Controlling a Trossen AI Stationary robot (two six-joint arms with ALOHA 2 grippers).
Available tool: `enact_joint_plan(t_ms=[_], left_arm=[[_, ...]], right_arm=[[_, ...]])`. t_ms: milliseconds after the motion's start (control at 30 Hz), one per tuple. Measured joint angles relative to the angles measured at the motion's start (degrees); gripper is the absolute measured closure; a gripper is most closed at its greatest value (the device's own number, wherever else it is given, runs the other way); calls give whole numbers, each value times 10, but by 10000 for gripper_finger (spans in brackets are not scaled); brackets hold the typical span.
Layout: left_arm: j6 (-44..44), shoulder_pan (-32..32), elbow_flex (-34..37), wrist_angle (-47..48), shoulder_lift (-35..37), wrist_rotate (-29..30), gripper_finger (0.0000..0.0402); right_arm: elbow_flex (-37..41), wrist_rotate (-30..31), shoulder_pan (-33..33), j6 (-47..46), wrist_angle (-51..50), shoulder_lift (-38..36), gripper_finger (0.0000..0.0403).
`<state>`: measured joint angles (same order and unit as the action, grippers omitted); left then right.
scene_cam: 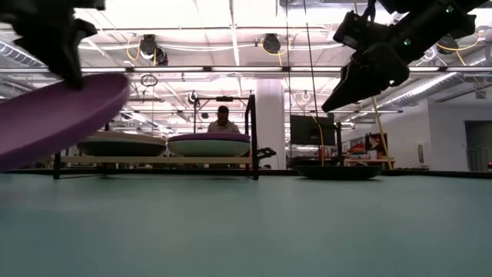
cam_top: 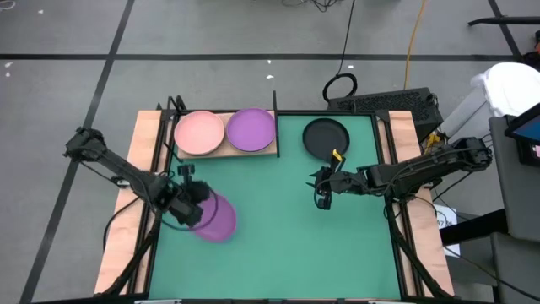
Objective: Place and stack plates onto a shelf
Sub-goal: Stack the violet plate on top of the dark green plate on the shelf
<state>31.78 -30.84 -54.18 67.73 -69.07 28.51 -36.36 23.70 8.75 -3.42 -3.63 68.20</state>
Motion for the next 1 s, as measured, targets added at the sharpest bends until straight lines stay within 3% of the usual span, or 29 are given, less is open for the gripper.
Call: enact_joint_plan(t_ms=[533,1000], left_arm=[[-47,219,-8,-1,132,74,392],[-176,455,-8,-36,140,100,392]], right_arm=[[0,0,0,7,4,0,291],[0,0,0,11,4,0,291]])
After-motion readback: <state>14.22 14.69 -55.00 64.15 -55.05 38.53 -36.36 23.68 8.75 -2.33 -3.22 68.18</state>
